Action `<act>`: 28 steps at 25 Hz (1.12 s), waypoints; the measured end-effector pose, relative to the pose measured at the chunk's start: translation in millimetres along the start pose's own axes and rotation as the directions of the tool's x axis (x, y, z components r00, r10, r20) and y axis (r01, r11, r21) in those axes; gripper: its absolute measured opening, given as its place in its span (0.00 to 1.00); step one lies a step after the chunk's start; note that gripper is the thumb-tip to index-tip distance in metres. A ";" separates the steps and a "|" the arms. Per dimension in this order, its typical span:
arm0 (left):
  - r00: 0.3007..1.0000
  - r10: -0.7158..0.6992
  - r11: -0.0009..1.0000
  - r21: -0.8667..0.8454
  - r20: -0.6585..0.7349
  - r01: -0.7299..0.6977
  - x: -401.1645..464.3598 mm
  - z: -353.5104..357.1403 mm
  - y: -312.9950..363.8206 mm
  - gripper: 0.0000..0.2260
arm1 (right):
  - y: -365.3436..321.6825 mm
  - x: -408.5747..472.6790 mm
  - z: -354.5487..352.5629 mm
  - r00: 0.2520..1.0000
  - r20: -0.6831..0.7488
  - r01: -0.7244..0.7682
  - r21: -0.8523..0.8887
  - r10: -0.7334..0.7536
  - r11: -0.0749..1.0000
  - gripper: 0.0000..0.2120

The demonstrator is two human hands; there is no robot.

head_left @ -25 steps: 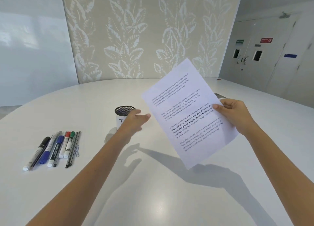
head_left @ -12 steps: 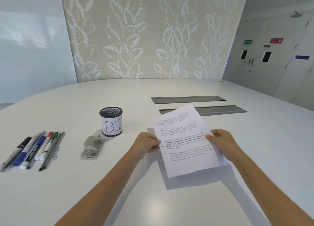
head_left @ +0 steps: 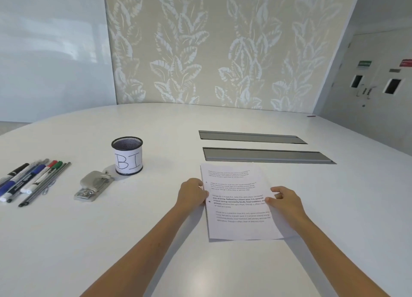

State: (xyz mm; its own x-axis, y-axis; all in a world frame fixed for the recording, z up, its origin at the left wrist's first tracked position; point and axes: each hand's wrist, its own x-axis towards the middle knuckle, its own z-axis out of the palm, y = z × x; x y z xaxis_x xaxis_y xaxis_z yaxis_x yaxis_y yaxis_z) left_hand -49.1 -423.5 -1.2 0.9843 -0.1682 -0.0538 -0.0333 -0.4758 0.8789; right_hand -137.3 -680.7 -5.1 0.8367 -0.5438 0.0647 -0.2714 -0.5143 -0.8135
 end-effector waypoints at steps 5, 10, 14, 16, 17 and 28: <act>0.993 0.087 0.959 0.277 -0.077 -0.062 2.0 14.7 12.2 0.04 | 10.1 12.7 -4.7 0.996 0.007 0.094 -0.070 -0.094 0.993 0.17; 0.991 0.096 0.914 0.403 -0.097 -0.050 4.6 29.7 13.0 0.11 | 19.7 21.2 -8.9 0.990 0.036 0.139 -0.163 -0.135 0.977 0.14; 0.977 0.185 0.811 0.577 -0.103 -0.092 -0.5 36.9 8.6 0.09 | 26.1 25.2 -8.7 0.983 0.042 0.180 -0.314 -0.176 0.932 0.15; 0.969 0.215 0.751 0.654 -0.120 -0.086 -2.2 39.3 4.4 0.13 | 27.8 26.3 -8.2 0.986 0.006 0.160 -0.336 -0.168 0.928 0.13; 0.965 0.228 0.733 0.676 -0.132 -0.080 -2.6 40.6 2.9 0.15 | 28.5 26.2 -8.2 0.985 0.002 0.164 -0.353 -0.175 0.921 0.11; 0.958 0.275 0.710 0.689 -0.085 -0.143 -1.6 45.1 -6.2 0.15 | 34.9 27.3 -7.8 0.946 0.080 0.313 -0.478 -0.314 0.821 0.12</act>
State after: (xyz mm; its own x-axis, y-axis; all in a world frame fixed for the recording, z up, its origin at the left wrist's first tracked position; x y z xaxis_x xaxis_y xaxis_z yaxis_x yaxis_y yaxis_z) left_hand -58.3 -459.2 -27.9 0.9482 -0.2184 0.2309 -0.2837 -0.9090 0.3053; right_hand -127.7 -718.7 -27.2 0.9147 -0.3003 0.2706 -0.1886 -0.9091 -0.3715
